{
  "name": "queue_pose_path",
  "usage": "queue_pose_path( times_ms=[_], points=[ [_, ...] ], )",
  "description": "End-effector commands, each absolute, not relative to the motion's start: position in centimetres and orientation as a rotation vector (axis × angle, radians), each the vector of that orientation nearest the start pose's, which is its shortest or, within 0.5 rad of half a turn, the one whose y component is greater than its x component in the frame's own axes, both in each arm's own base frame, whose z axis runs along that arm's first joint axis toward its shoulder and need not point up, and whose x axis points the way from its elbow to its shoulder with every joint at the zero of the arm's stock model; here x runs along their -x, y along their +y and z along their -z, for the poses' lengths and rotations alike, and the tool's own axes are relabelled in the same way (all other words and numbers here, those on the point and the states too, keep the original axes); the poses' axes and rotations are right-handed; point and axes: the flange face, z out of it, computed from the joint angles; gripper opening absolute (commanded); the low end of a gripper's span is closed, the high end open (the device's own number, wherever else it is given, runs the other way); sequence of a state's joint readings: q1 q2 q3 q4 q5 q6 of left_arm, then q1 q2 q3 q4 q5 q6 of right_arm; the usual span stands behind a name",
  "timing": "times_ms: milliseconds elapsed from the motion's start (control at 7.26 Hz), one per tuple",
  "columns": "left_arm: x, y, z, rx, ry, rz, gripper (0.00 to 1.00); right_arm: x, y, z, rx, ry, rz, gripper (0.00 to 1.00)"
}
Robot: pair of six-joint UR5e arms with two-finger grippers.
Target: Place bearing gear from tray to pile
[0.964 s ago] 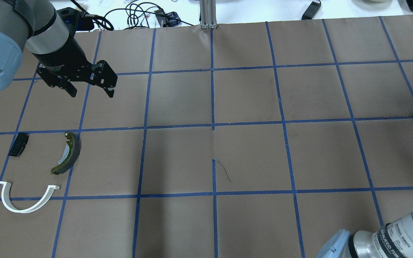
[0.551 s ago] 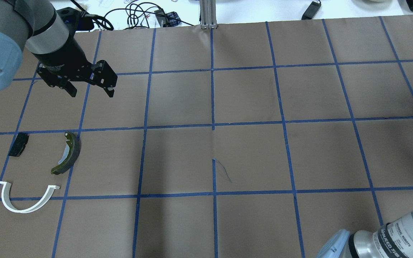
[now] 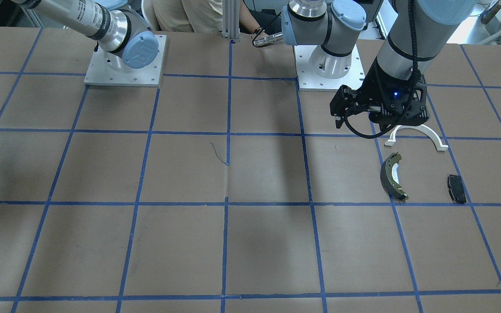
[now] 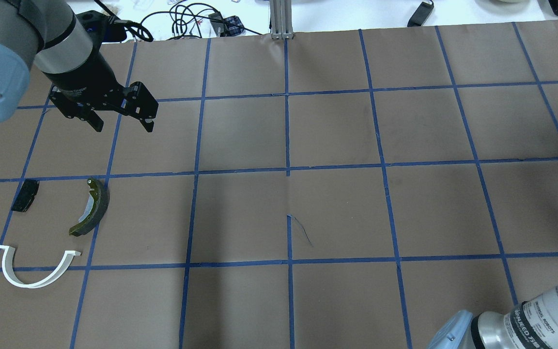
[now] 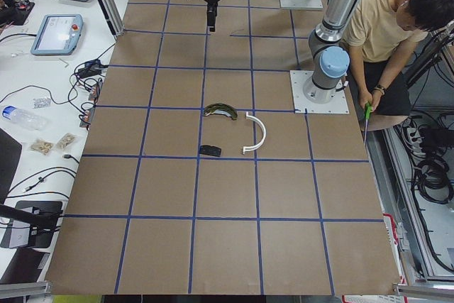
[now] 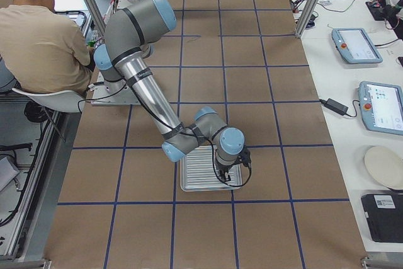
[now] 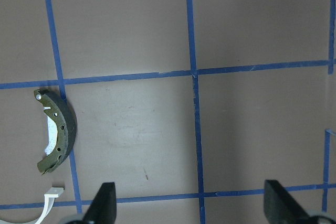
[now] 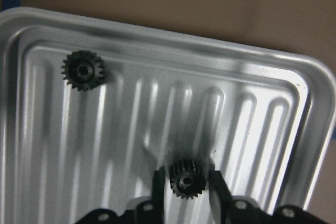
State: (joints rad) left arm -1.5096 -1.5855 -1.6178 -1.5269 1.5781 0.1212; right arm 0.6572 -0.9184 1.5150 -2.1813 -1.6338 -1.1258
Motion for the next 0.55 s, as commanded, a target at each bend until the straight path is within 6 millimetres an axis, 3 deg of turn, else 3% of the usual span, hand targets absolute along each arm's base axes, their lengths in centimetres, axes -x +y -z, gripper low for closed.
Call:
queue_pose_path(
  times_ms=[0,138,276,413],
  points=[
    [10.2,-50.2,-46.2,-0.094,3.134,-0.03,1.0,46.1,-52.1,-18.4,0.341,3.169,-0.069,0.11],
    [10.2,-50.2,-46.2,-0.094,3.134,-0.032,1.0,46.1,-52.4,-19.2,0.312,3.183,-0.058,0.0],
    [10.2,-50.2,-46.2,-0.094,3.134,-0.032,1.0,44.9,-53.8,-23.6,0.299,3.241,-0.019,0.0],
    [10.2,-50.2,-46.2,-0.094,3.134,-0.03,1.0,40.9,-55.7,-27.8,0.341,3.254,0.01,0.0]
  ],
)
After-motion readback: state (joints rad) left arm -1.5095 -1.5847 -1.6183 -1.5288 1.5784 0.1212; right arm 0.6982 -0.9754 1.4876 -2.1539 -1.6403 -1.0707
